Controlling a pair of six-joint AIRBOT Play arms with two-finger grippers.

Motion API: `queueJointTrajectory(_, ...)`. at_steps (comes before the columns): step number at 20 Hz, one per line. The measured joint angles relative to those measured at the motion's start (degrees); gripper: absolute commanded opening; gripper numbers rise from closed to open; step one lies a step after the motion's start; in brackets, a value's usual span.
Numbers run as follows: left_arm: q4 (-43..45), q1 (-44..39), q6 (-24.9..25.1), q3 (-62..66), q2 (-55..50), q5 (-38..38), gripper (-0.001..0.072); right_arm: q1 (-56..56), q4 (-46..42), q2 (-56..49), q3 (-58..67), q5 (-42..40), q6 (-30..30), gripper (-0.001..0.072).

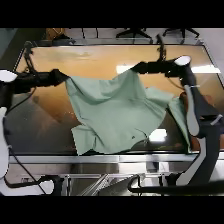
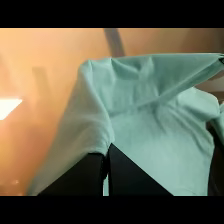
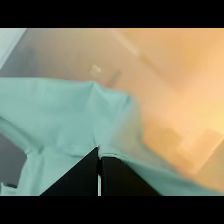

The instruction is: Fold the shirts.

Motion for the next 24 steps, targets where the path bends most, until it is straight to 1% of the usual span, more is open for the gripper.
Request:
queueJointTrajectory(1,0.7,0.1,0.3,0.4,-3.5,0.7,0.0014,0.4,-0.5,-2.5,0.0,-0.5,0.5,0.0238)
queueJointTrajectory(2,1.0,0.2,0.5,1.2,-6.4,1.0,0.0014,0.5,-0.9,-4.1,0.0,-0.5,1.0,0.0274)
queueJointTrajectory(4,1.4,0.7,0.7,4.1,-11.6,0.8,0.002,-0.4,-1.2,-5.4,0.0,0.8,2.4,0.0273)
queueJointTrajectory(5,1.7,1.1,0.7,6.0,-14.0,0.2,0.0237,-1.4,-1.5,-5.3,0.1,2.3,3.7,0.0273)
queueJointTrajectory(6,1.9,1.6,0.7,7.8,-15.7,-1.0,0.0694,-2.8,-1.9,-4.7,0.1,4.4,5.3,0.0272)
queueJointTrajectory(9,2.1,3.5,0.7,14.5,-19.7,-5.9,0.0692,-8.3,-2.7,-0.7,0.1,12.2,10.3,0.0269)
queueJointTrajectory(13,4.1,7.0,0.1,23.6,-21.6,-9.7,0.0692,-14.6,-11.0,7.9,-3.4,18.6,17.7,0.0273)
queueJointTrajectory(14,5.6,7.5,-0.4,25.7,-21.8,-10.0,0.0692,-15.5,-13.6,10.4,-5.6,19.3,19.1,0.0324)
queueJointTrajectory(15,7.6,7.9,-0.9,28.0,-22.0,-10.2,0.0692,-16.2,-17.0,13.3,-9.1,20.0,20.9,0.0395)
queueJointTrajectory(17,10.7,7.9,-1.5,31.1,-22.2,-10.1,0.0695,-16.8,-21.8,19.8,-18.0,20.5,23.6,0.0396)
queueJointTrajectory(18,12.7,7.6,-1.6,32.3,-22.3,-9.8,0.0695,-17.0,-23.7,23.1,-23.5,20.2,24.7,0.0423)
queueJointTrajectory(19,14.6,7.0,-1.6,33.0,-22.5,-9.6,0.0695,-17.2,-25.1,26.4,-28.9,19.2,25.4,0.0535)
queueJointTrajectory(20,16.6,6.3,-1.2,33.6,-22.9,-9.4,0.0695,-17.3,-26.0,29.9,-34.8,17.6,26.1,0.0628)
queueJointTrajectory(21,18.1,5.5,-0.9,34.0,-23.4,-9.5,0.0695,-17.4,-26.7,32.9,-40.3,15.9,26.8,0.0639)
queueJointTrajectory(24,21.0,3.4,0.1,34.6,-25.9,-10.2,0.0695,-17.5,-27.4,41.1,-56.5,9.9,29.0,0.0638)
